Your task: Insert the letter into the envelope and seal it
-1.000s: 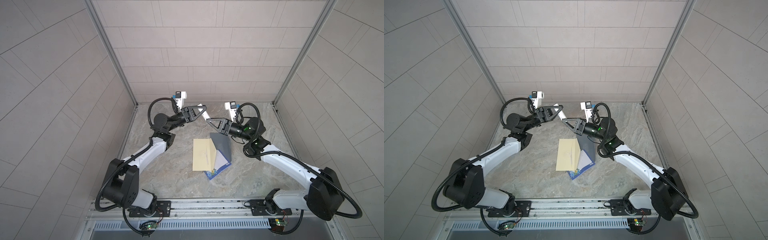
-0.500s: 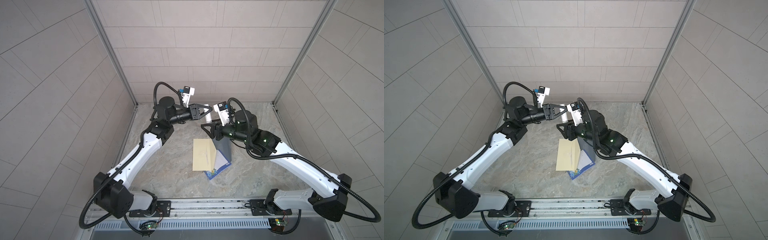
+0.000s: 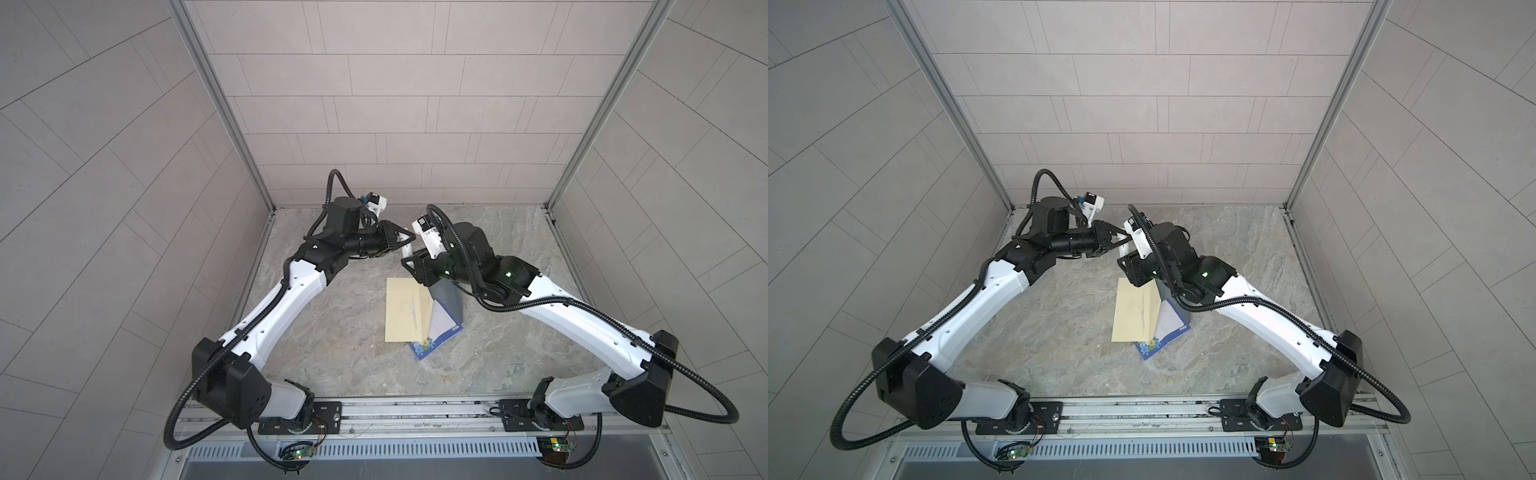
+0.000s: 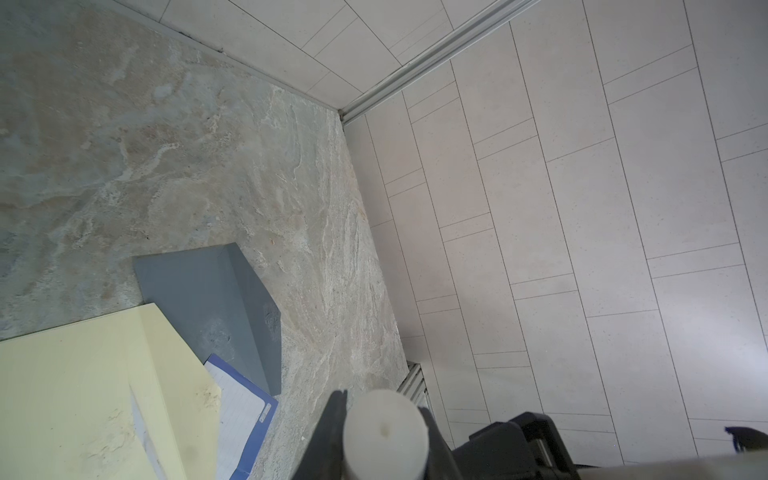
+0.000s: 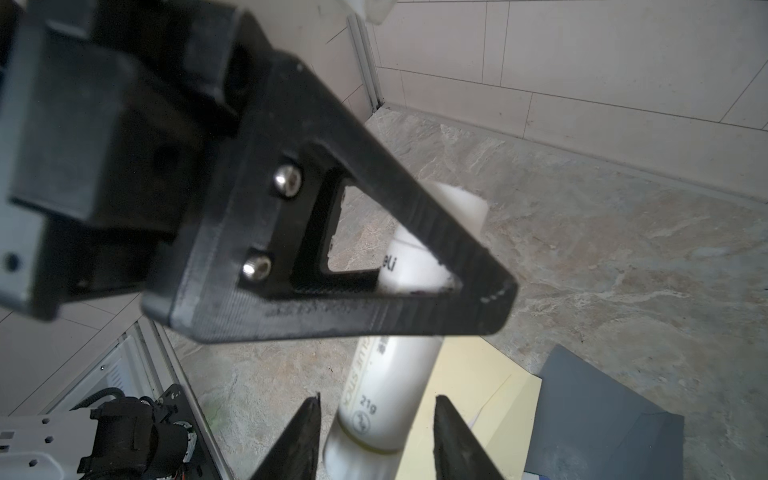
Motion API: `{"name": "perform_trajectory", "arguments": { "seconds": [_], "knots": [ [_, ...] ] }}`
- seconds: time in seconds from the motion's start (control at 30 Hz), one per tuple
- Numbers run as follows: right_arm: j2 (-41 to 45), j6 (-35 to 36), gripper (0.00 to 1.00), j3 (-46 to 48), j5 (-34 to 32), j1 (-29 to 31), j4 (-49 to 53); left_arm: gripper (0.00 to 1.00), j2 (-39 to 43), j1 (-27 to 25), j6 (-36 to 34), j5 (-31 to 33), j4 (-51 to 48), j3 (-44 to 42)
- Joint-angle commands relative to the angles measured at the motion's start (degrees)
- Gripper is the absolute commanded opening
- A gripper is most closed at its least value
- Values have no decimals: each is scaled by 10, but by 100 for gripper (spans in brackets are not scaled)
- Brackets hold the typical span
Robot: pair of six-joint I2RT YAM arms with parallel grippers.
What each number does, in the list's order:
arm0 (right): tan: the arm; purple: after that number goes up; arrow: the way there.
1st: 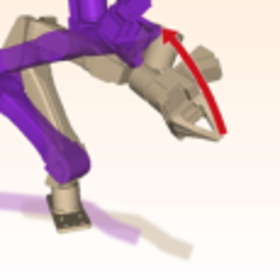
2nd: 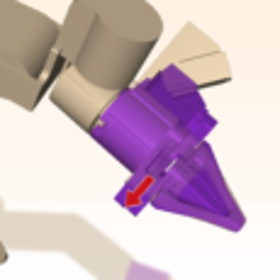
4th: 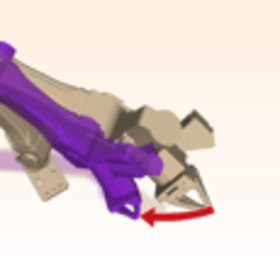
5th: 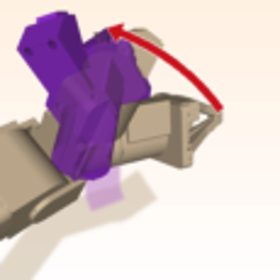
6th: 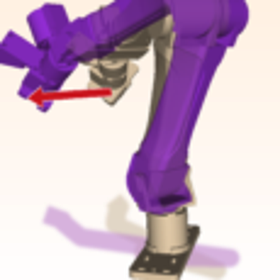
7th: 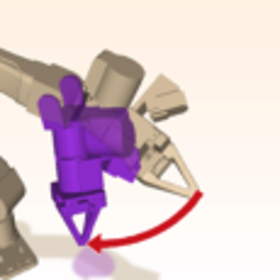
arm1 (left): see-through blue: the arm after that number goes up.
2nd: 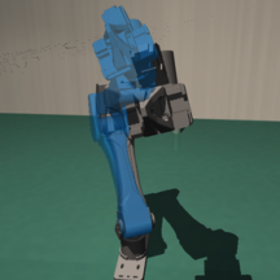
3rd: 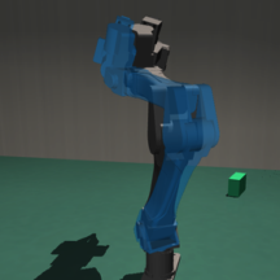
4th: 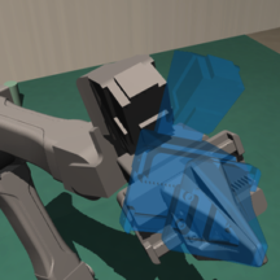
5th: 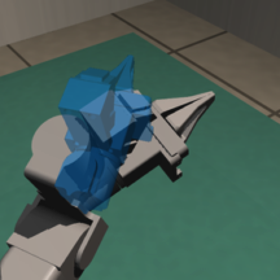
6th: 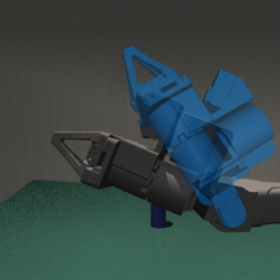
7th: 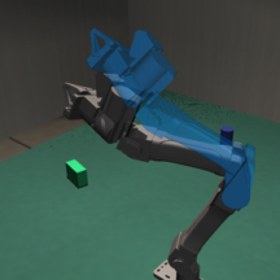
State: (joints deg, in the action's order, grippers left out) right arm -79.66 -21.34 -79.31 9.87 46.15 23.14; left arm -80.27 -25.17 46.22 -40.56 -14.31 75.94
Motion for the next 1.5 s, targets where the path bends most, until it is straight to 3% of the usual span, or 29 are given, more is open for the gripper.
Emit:
{"name": "perform_trajectory", "arguments": {
  "seconds": [0.0, 0.07, 0.2, 0.27, 0.37, 0.47, 0.57, 0.73, 0.8, 0.93, 0.97, 1.0, 1.03, 1.13, 1.2, 1.27, 1.37, 1.4, 1.47],
  "knots": [
    [-10, 3, 44, -16, -25, 11, 17, 0, -2, -1, 1, 11, 3, 3],
    [-12, 2, 38, -17, -34, 12, 20, 0, -3, -2, 3, 12, 5, 1],
    [-11, -11, 16, -19, -45, 9, 26, 0, -2, -1, 2, 9, 6, 0],
    [-3, -17, 10, -13, -18, 0, 16, 0, 0, -1, -4, 2, 7, -1],
    [28, -57, 3, 35, 104, -47, -61, 0, 3, 0, -17, -19, 18, -7],
    [62, -175, 0, 124, 279, -119, -242, 0, 8, 9, -24, -59, 64, -25],
    [89, -289, 0, 200, 371, -161, -430, 0, 15, 21, 2, -136, 197, -70],
    [114, -367, 0, 240, 434, -157, -580, 0, 24, 26, 94, -243, 510, -159],
    [120, -378, 0, 245, 447, -148, -615, 0, 9, 26, 161, -279, 635, -176],
    [128, -344, 0, 232, 456, -124, -600, 0, -63, 25, 364, -313, 904, -181],
    [130, -328, 0, 224, 454, -120, -579, 0, -73, 25, 377, -315, 906, -177],
    [133, -299, 0, 210, 449, -114, -528, 0, -77, 24, 374, -317, 906, -178],
    [139, -248, 7, 190, 428, -110, -453, 0, -77, 23, 366, -317, 905, -180],
    [163, -110, 40, 129, 299, -95, -230, 0, -66, 26, 343, -302, 876, -184],
    [177, -73, 52, 107, 216, -91, -160, 0, -48, 28, 290, -282, 795, -185],
    [190, -57, 55, 100, 151, -89, -127, 0, -11, 28, 174, -246, 639, -181],
    [202, -33, 57, 104, 85, -82, -118, 0, 49, 15, -95, -102, 233, -127],
    [204, -27, 57, 104, 62, -79, -115, 0, 56, 7, -148, -50, 142, -102],
    [203, -21, 56, 103, 29, -75, -110, 0, 52, 2, -167, 0, 59, -66]
  ]
}}
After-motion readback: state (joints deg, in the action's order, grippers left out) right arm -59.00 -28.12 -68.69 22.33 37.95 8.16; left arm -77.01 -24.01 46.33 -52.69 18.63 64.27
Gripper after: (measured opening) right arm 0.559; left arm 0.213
